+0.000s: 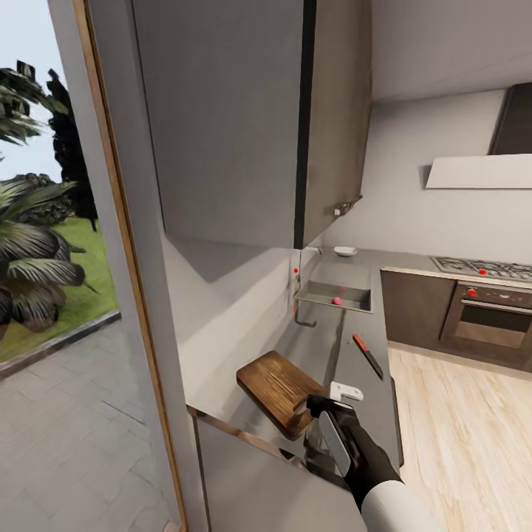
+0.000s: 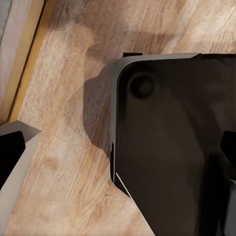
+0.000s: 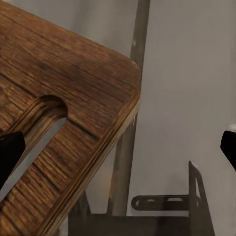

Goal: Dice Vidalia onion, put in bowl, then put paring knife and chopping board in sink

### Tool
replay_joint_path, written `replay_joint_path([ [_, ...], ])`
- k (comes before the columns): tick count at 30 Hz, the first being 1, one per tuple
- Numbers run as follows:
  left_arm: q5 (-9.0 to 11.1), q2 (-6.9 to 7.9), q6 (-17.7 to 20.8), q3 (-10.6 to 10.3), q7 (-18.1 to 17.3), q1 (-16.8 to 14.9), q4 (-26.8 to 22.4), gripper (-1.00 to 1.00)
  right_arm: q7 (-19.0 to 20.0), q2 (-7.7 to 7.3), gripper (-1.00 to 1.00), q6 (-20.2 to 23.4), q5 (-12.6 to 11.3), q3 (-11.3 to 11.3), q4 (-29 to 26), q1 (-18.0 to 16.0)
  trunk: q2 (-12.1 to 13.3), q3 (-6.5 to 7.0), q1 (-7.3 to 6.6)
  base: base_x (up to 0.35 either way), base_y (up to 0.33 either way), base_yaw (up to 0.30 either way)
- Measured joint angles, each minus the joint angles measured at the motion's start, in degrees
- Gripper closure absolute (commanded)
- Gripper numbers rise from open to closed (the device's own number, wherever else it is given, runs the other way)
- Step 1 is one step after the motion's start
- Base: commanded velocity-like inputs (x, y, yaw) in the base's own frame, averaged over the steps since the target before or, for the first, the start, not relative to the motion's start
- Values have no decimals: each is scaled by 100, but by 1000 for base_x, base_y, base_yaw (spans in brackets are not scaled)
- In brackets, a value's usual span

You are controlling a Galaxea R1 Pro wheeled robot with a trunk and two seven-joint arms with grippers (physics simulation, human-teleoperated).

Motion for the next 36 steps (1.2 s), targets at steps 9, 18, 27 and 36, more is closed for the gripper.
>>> replay_joint_path([
  [9,0,0,0,0,0,2,0,-100,0,0,-100,10,0,0,-2,0,0,0,0,0,1,0],
  [18,-4,-1,0,0,1,0,-1,-100,5,0,-100,17,-6,-4,-3,0,0,-33,0,21,12,0],
  [27,-3,-2,0,1,2,0,0,-100,9,0,-100,18,-8,-2,-3,0,0,-35,0,79,57,0],
  [36,-2,-1,0,0,2,1,0,-100,7,0,-100,14,-9,-6,-3,0,0,-35,0,2,1,0],
])
